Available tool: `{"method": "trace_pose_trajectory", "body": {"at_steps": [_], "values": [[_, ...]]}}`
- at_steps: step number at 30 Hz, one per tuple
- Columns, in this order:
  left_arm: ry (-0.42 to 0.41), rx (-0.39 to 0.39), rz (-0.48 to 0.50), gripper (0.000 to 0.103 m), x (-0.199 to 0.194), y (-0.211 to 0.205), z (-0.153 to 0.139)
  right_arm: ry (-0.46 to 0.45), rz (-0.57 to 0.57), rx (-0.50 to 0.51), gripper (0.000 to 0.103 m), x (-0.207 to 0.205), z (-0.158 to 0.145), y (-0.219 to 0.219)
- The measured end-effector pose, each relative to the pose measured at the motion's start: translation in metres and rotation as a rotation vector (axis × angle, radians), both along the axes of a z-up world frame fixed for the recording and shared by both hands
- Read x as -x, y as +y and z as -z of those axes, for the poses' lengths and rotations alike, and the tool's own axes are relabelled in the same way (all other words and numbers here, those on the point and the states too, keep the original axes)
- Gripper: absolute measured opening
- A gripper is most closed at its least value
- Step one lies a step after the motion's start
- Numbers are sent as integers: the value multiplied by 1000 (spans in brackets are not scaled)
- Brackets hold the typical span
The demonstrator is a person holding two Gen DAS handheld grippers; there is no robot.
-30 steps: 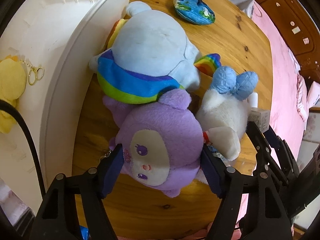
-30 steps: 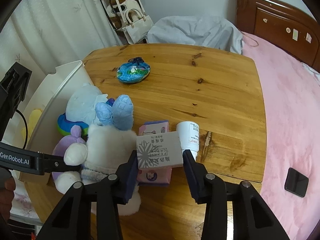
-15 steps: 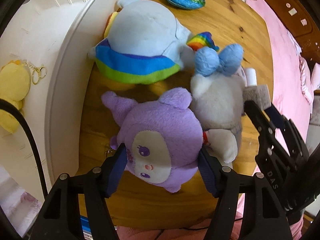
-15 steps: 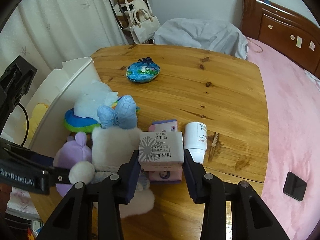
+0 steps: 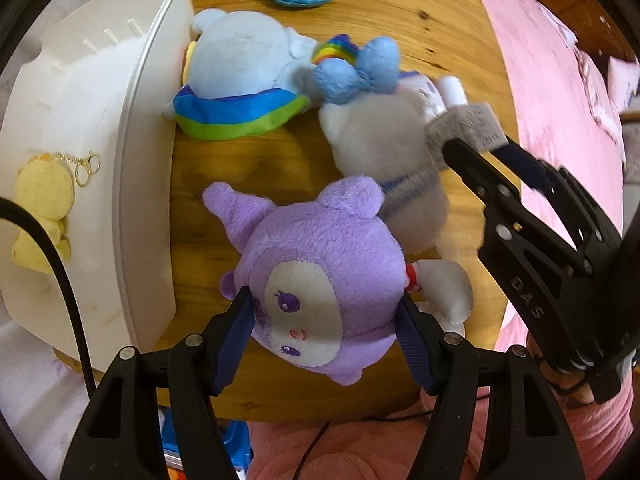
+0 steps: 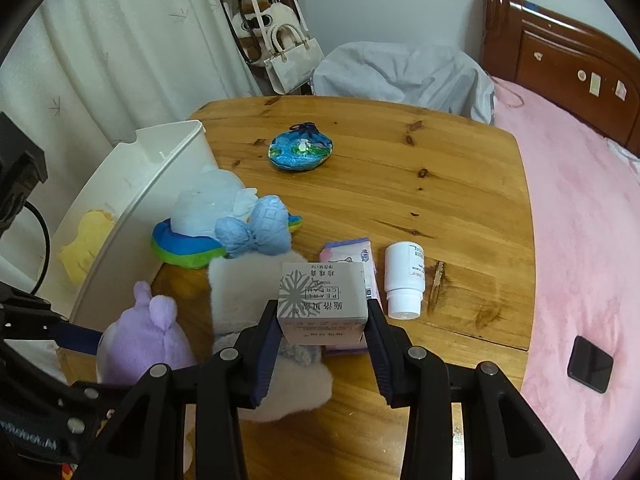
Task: Organize objects
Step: 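Carry the purple plush in the left gripper while the right gripper carries the snowflake box to the tray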
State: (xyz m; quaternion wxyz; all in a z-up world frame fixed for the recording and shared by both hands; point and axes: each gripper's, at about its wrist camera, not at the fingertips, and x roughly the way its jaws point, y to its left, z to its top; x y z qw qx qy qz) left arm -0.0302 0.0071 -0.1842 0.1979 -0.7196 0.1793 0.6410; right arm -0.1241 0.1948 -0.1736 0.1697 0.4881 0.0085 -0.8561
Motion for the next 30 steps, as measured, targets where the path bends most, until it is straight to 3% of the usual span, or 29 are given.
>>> {"method": "trace_pose_trajectory", "body": {"at_steps": [10,12,19,30], "values": [[16,-5,164,71,-13,5,-32,42,-9,-13,42,-23,-21,-10],[36,3,195,71,-31,1,-43,49,-12,-26,42,-28,-26,-13],[66,-2,265,71,-38,-9,-61,61,-22,9,42,-45,-46,-24],[166,0,309,71,-7,-50,-96,99,-53,53,42,-61,-73,-55]]}}
